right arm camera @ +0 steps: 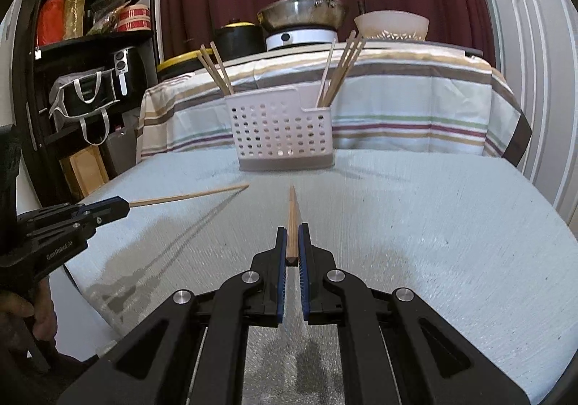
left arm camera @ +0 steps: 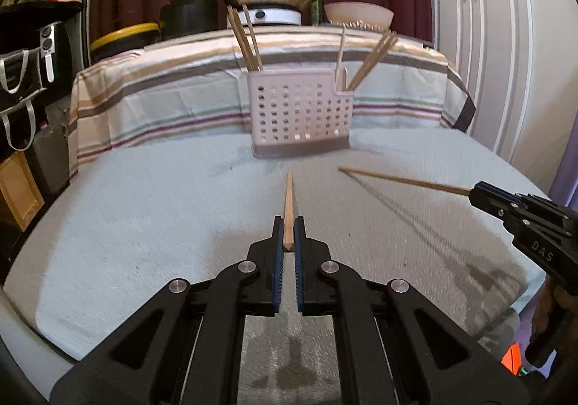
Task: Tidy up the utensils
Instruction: 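Lift both held chopsticks and carry them over the holder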
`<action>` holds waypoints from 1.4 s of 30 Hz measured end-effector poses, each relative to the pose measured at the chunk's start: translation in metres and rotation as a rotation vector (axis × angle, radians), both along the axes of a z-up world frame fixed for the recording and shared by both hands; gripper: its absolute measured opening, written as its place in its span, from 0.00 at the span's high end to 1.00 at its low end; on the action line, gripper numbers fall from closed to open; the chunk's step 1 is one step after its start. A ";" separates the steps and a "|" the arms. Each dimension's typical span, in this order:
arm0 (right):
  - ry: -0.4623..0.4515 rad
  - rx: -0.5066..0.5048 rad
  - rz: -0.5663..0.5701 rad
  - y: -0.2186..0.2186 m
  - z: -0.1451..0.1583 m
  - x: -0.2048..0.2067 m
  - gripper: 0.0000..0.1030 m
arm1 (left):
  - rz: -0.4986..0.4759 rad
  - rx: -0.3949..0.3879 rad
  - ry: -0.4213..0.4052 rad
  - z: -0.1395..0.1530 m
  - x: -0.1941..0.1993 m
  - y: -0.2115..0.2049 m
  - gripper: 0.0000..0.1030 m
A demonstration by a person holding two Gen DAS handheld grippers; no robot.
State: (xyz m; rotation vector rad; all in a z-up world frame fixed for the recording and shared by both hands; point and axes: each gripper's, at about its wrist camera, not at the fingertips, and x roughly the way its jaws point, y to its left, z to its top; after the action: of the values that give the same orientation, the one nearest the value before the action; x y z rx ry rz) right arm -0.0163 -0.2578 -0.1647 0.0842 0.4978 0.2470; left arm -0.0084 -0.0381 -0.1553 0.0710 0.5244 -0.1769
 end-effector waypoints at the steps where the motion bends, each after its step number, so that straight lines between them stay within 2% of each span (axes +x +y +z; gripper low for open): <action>1: -0.005 -0.002 0.000 0.000 0.003 -0.001 0.93 | 0.004 0.000 -0.014 0.005 -0.001 0.002 0.94; 9: -0.040 -0.003 0.007 0.001 0.021 -0.003 0.93 | 0.021 -0.002 -0.073 0.032 -0.005 0.009 0.94; 18: -0.068 -0.003 0.006 0.000 0.038 0.006 0.93 | 0.032 0.003 -0.111 0.049 0.004 0.015 0.94; 42: -0.144 -0.011 0.030 0.013 0.084 0.072 0.93 | 0.023 -0.045 -0.152 0.091 0.069 0.030 0.94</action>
State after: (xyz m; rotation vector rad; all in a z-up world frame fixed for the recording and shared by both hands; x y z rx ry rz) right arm 0.0559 -0.2449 -0.0805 0.0481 0.3573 0.2774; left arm 0.0605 -0.0079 -0.0647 0.0337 0.3693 -0.1590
